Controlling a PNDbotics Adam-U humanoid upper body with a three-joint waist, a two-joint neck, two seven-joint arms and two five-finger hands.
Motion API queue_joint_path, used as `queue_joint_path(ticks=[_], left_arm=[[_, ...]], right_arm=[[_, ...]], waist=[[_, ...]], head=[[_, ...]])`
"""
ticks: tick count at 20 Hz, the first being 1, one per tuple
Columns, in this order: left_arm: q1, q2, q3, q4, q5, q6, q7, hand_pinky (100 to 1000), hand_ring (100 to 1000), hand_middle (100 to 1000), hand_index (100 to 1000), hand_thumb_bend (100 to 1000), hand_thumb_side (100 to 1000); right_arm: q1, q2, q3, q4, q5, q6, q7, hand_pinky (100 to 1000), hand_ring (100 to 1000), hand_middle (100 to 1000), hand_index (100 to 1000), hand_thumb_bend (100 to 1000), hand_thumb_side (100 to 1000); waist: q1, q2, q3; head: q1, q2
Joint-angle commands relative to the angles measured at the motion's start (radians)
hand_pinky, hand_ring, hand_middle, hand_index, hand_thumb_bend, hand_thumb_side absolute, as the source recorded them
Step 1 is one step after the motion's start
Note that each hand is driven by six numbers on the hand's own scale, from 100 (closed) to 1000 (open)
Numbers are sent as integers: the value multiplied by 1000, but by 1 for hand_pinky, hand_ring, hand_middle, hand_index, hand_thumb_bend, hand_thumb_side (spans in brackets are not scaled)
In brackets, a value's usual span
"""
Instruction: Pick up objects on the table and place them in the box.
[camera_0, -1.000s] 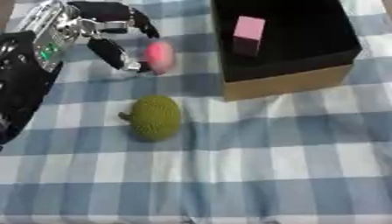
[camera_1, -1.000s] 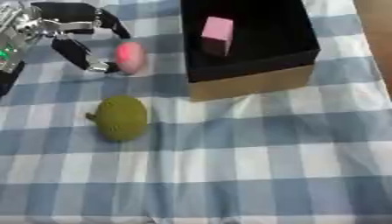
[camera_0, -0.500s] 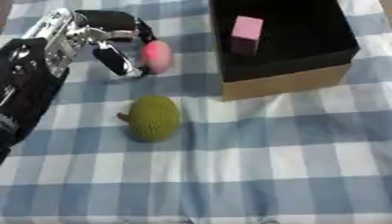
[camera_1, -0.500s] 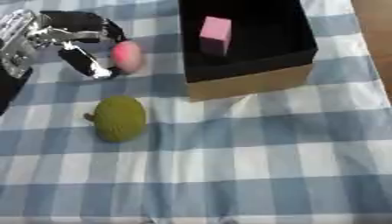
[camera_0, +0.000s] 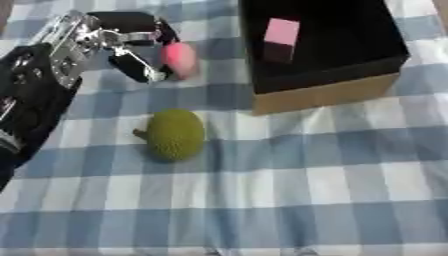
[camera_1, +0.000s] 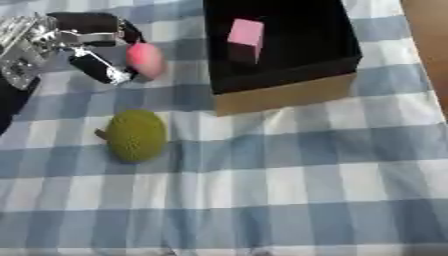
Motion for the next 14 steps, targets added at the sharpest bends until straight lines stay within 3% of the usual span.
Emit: queue_joint_path(ticks=[1, 8, 14], left_arm=[[-21, 37, 5, -46, 47, -10, -34, 754, 690, 589, 641, 100, 247], [-44, 55, 21, -110, 102, 27, -16, 737, 672, 573, 614, 100, 244], [-128, 51, 62, -175, 139, 58, 20, 737, 673, 576, 629, 100, 245]], right_arm=[[-4, -18, 0, -10, 0, 1, 1, 950, 1000, 347, 924, 100, 470], [-3, -23, -1, -10, -3, 2, -2, 950, 1000, 349, 924, 100, 470], [2, -26, -1, -10, -2, 3, -3, 950, 1000, 349, 924, 100, 470]], waist=[[-4, -51, -1], [1, -55, 0], [4, -61, 6]], head=[[2, -4], [1, -5], [0, -5]])
